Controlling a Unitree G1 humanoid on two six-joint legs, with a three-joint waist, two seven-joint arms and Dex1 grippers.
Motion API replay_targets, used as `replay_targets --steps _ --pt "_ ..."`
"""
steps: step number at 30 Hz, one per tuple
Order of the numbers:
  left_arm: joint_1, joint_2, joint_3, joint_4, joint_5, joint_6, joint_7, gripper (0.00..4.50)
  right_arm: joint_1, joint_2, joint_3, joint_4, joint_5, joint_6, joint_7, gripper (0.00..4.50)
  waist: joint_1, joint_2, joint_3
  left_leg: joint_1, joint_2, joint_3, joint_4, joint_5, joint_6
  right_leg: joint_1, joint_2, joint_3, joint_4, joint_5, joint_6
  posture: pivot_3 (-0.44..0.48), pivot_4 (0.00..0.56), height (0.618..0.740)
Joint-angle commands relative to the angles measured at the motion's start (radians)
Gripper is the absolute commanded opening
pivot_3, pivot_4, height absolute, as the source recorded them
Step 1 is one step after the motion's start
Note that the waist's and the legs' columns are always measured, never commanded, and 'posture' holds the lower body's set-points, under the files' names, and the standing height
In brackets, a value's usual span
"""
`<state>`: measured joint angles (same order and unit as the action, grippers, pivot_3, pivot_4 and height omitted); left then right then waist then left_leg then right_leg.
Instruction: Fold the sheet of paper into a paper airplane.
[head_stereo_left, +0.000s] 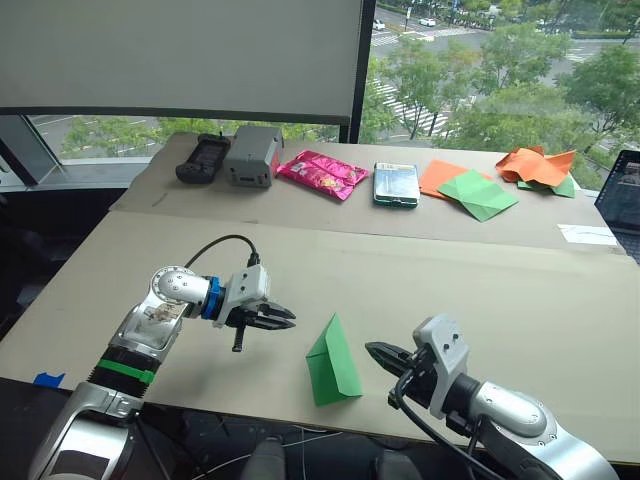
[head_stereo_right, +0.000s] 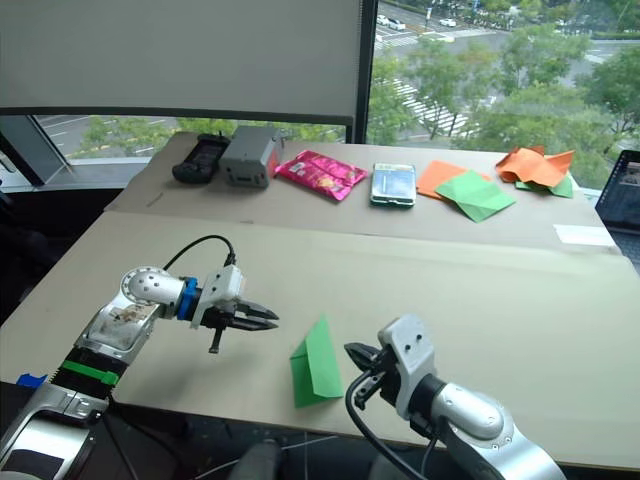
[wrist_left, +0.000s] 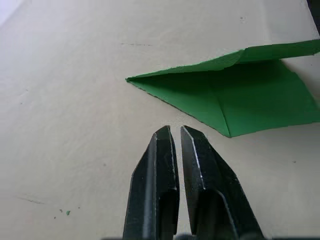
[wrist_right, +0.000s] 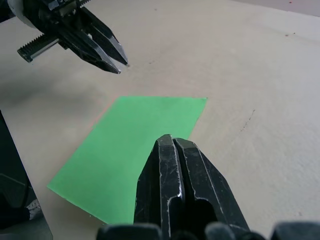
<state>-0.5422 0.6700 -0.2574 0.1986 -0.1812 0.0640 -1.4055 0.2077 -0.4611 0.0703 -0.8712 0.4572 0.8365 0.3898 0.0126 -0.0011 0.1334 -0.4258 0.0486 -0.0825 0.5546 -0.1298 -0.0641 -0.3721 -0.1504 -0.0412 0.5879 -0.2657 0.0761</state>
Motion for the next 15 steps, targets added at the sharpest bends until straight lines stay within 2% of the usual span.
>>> replay_targets --steps 1,3,11,15 --pt "-0.064 -0.03 -0.02 0.077 0.046 -0.196 -0.025 1.86 -0.005 0.002 0.002 0.005 -0.007 -0.036 -0.005 0.0 0.003 0.001 0.0 0.0 0.0 0.0 0.0 0.0 0.0 0.0 0.0 0.0 0.0 0.0 0.0 0.0 0.15 0.713" --pt "-0.103 -0.063 -0.043 0.154 0.08 -0.31 -0.033 2.51 -0.006 0.003 0.01 0.016 -0.015 -0.042 -0.004 0.0 0.004 0.0 0.0 -0.001 0.0 0.0 0.0 0.0 0.0 0.0 0.0 0.0 0.0 0.0 0.0 0.0 0.15 0.713" --pt "-0.249 -0.236 -0.106 0.471 0.131 -0.659 -0.067 2.51 0.004 0.012 0.016 0.019 -0.029 -0.045 -0.026 0.0 0.003 -0.001 0.0 -0.003 0.0 0.001 0.002 0.001 0.001 0.001 0.001 0.0 0.001 0.001 0.001 0.0 0.15 0.713" --pt "-0.305 -0.295 -0.113 0.592 0.131 -0.734 -0.108 2.51 0.016 0.018 0.021 0.003 -0.03 -0.043 -0.047 0.0 0.003 -0.002 0.0 -0.002 0.0 0.001 0.004 0.001 0.002 0.002 0.001 0.0 0.006 0.001 0.003 0.0 0.15 0.713"
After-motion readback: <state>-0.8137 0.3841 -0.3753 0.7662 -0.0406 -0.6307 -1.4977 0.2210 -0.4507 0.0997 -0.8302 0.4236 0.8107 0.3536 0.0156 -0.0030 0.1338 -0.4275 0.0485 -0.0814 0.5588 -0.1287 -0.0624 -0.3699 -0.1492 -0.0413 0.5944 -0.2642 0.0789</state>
